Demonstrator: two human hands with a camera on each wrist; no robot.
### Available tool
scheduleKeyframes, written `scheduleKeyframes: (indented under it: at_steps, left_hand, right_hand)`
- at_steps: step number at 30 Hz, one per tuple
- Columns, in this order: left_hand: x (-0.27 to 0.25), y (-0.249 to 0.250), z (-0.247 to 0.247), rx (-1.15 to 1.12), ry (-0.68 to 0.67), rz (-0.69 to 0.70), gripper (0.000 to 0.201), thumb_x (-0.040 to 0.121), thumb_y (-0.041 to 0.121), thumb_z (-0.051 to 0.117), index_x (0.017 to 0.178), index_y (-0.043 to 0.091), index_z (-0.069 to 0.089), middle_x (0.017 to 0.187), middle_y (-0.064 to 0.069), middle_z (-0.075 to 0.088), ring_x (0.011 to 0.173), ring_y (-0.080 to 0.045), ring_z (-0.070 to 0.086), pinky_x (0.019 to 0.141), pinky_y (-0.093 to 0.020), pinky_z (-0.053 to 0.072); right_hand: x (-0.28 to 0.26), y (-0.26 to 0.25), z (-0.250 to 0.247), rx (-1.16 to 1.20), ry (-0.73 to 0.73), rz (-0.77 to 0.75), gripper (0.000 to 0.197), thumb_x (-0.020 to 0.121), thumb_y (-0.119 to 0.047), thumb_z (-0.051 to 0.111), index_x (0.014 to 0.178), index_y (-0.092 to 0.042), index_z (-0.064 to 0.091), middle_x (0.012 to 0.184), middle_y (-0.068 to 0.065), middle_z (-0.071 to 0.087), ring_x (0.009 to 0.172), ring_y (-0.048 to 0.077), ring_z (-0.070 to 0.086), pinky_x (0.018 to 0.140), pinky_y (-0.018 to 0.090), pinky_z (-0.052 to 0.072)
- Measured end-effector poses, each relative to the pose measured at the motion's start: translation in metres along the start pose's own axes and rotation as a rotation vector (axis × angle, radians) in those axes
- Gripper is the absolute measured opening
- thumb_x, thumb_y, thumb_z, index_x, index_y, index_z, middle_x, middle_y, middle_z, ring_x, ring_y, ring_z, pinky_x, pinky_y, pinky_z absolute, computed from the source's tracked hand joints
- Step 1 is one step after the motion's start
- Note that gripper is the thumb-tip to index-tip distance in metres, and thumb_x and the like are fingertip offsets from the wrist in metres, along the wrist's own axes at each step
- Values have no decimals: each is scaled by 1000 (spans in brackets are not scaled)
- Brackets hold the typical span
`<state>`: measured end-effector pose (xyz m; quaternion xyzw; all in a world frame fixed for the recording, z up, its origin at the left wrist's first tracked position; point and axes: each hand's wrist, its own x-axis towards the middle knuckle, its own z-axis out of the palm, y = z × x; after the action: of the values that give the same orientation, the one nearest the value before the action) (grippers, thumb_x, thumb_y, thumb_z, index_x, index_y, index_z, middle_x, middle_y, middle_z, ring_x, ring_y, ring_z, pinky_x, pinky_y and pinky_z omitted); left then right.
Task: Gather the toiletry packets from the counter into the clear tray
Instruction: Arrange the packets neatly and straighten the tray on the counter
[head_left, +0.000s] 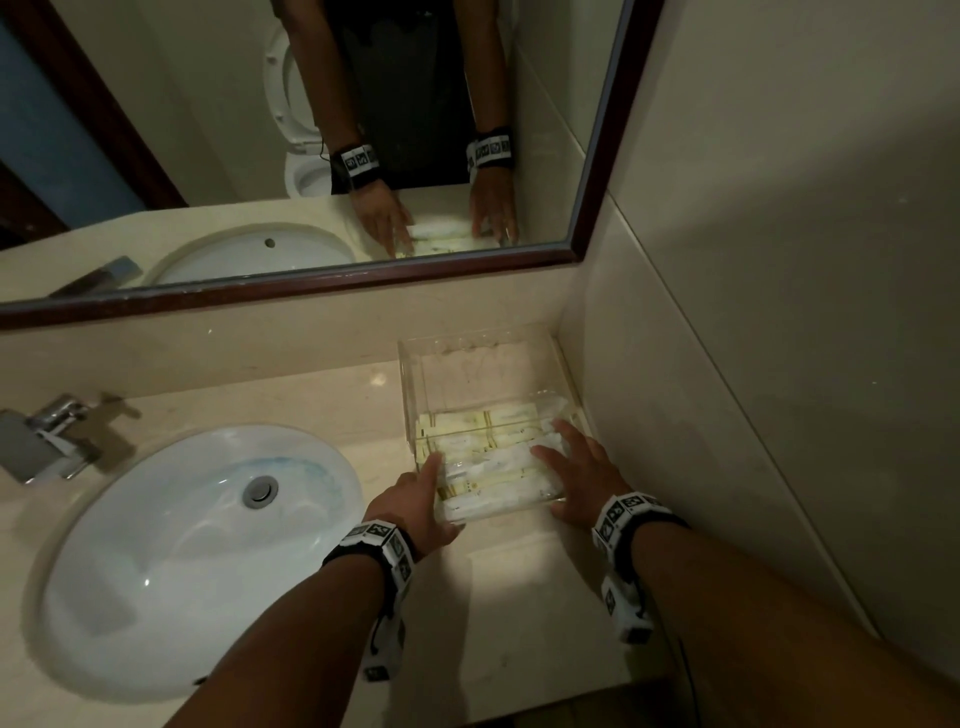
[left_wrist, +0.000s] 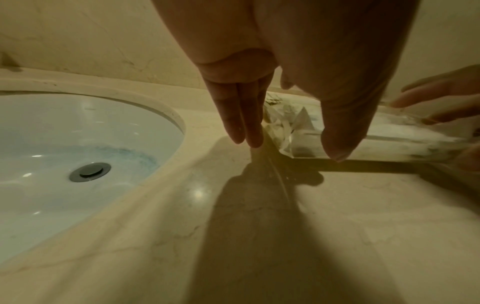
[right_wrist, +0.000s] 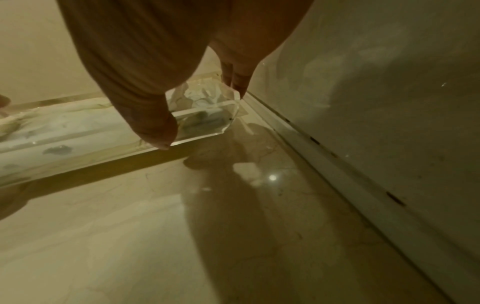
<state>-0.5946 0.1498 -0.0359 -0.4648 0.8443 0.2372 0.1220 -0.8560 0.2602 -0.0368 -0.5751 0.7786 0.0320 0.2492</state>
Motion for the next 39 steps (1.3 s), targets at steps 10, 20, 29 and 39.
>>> scheduleKeyframes:
  at_steps: [10,20,29,39]
  left_hand:
    - [13,-2,-5,-22,22,-22,122,69,62,72,150,40,-16,122,-5,59,100,-26,64,83,-38,54]
    - [26,0,-13,-66,14,-57,126,60,65,70,147,36,-16,113,-4,64,90,-26,66,79,-42,58]
    - [27,2,-13,22,18,-74,111,74,61,66,152,22,-2,123,-11,55,103,-31,62,87,-42,54]
    - [33,5,-17,27,3,-88,110,77,59,64,154,19,-4,129,-11,50,108,-30,60,89,-40,51]
  right_hand:
    - [11,-1,0,0,40,-3,104,79,-39,75,153,-50,2,161,-10,-24,150,31,2,119,45,27]
    - [26,-3,-11,-69,5,18,105,81,-43,72,156,-43,-2,163,-6,-24,150,34,4,119,45,25]
    - [37,-3,-4,-177,19,22,101,84,-49,68,155,-40,-3,165,0,-16,149,36,9,117,47,29]
    - [38,-6,-9,-171,64,28,94,86,-40,65,156,-38,1,165,-2,-9,146,33,14,115,45,31]
